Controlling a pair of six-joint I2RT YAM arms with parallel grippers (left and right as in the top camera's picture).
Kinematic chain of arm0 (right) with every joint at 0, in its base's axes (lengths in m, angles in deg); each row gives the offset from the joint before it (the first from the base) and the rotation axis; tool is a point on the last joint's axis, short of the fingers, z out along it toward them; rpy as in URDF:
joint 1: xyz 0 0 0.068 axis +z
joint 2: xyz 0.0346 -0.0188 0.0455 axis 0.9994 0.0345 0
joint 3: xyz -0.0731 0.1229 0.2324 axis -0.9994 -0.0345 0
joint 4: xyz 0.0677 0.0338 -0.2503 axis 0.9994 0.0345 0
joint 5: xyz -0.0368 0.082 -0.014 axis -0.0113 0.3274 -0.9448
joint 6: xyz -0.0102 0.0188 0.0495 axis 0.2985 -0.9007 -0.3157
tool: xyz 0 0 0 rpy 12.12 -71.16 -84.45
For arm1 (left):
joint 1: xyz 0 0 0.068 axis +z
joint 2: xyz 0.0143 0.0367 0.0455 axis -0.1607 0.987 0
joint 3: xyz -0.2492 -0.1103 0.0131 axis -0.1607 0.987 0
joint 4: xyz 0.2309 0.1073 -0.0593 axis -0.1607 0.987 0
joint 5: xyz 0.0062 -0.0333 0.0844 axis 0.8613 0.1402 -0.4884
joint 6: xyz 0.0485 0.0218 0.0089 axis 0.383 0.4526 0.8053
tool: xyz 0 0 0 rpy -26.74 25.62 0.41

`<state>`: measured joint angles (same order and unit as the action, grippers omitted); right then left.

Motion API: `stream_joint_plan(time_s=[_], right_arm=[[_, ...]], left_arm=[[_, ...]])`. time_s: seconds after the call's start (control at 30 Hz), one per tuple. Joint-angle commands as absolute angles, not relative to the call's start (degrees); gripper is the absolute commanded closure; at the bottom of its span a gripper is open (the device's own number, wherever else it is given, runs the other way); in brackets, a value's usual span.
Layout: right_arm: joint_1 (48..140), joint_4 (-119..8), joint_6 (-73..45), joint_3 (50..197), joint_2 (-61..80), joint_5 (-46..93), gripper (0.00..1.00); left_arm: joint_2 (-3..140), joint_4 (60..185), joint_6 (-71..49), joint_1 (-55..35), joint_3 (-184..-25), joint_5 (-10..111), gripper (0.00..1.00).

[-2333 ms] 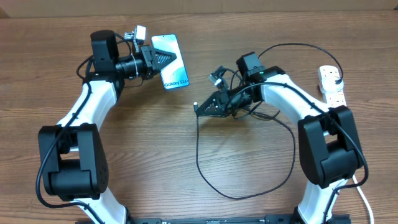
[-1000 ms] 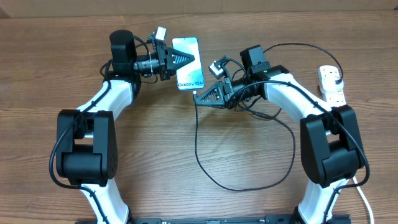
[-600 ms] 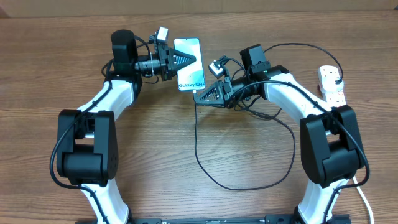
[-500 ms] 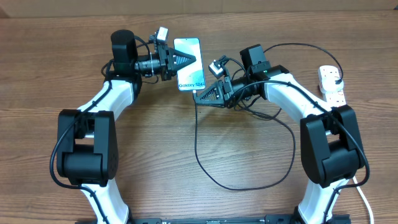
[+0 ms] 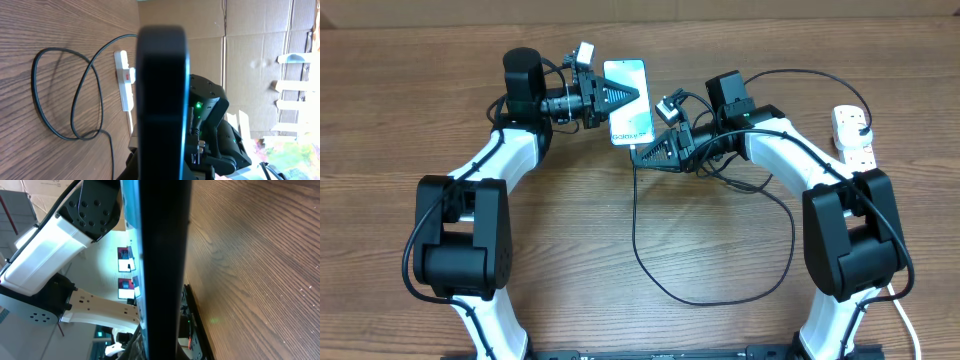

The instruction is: Plug charger to phone and switch on socket

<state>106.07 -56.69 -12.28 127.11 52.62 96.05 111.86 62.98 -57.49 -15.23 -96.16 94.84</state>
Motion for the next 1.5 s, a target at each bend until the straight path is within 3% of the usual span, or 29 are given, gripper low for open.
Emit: stream_joint_plan(time_s=[0.0, 1.47], right_arm=[[106.0, -57.1, -12.6, 128.4, 50.9, 96.8, 0.96], [104.0, -57.9, -12.6, 128.4, 50.9, 97.6, 0.96]], left_arm=[[111.8, 62.6, -58.4, -15.8, -96.8, 95.9, 0.96], [111.8, 62.6, -57.2, -15.6, -96.8, 96.0, 0.96]])
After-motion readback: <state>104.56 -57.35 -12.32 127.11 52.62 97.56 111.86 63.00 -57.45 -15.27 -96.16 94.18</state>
